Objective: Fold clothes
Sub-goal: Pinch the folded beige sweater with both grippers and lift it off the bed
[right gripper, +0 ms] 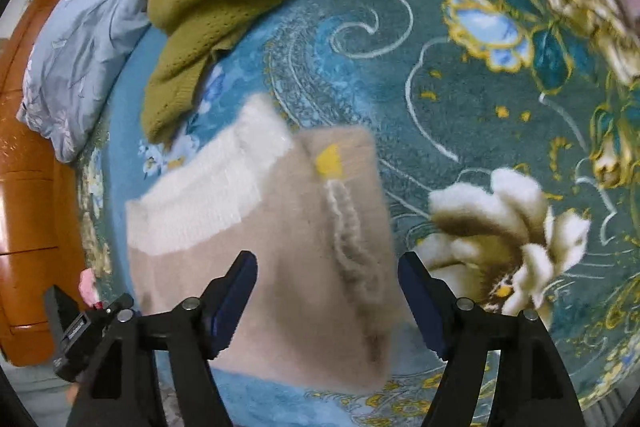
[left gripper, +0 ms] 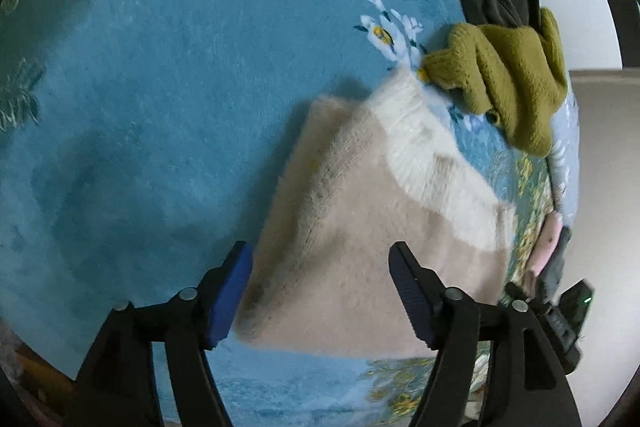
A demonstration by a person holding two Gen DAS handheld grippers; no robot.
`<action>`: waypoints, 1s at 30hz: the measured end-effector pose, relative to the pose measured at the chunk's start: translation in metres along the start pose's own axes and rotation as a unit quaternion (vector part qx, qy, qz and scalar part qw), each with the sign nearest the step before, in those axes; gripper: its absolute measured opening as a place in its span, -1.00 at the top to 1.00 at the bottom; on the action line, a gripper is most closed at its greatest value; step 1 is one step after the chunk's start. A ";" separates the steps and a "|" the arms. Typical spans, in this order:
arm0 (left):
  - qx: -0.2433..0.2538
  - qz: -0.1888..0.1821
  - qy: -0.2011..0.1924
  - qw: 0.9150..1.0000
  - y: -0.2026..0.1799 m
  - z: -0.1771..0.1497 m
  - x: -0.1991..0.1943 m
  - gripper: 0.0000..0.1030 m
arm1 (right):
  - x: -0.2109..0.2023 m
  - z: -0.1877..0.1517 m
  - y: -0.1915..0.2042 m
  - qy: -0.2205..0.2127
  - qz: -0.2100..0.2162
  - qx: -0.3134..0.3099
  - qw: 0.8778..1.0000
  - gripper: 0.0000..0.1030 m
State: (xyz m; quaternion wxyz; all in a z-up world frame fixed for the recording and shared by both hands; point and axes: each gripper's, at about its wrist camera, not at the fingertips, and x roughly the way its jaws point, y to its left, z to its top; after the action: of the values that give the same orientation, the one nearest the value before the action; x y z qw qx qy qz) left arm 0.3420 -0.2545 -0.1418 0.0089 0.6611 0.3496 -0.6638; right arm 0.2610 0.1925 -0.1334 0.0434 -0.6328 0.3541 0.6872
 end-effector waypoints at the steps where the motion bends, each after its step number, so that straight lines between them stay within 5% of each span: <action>1: -0.009 -0.009 -0.001 1.000 0.001 0.002 0.002 -0.56 | 0.003 0.000 -0.003 0.002 0.012 0.007 1.000 -0.58; 4: -0.033 -0.037 0.007 0.999 0.008 0.006 0.007 -0.60 | 0.005 -0.002 -0.011 -0.001 0.040 0.018 0.999 -0.72; 8: -0.002 -0.013 0.011 1.000 0.006 0.009 0.009 -0.60 | 0.012 -0.003 -0.019 -0.002 0.064 0.018 0.998 -0.98; 14: 0.002 -0.025 0.056 0.998 0.008 0.019 0.027 -0.60 | 0.030 -0.001 -0.030 0.020 0.107 0.025 0.994 -1.00; 22: -0.002 -0.040 0.075 0.996 0.015 0.022 0.053 -0.60 | 0.049 0.011 -0.039 0.049 0.106 0.027 0.993 -0.99; 27: -0.015 -0.062 0.062 0.996 0.020 0.019 0.056 -0.42 | 0.047 0.011 -0.037 0.061 0.097 0.020 0.993 -0.68; 30: -0.020 -0.066 0.054 0.996 0.022 0.014 0.055 -0.32 | 0.047 0.010 -0.035 0.065 0.099 0.030 0.992 -0.28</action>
State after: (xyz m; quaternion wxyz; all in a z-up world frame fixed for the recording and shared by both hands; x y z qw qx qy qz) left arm 0.3332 -0.2530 -0.2023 -0.0404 0.6712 0.4057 -0.6191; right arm 0.2611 0.2060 -0.1916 -0.0291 -0.6360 0.4379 0.6347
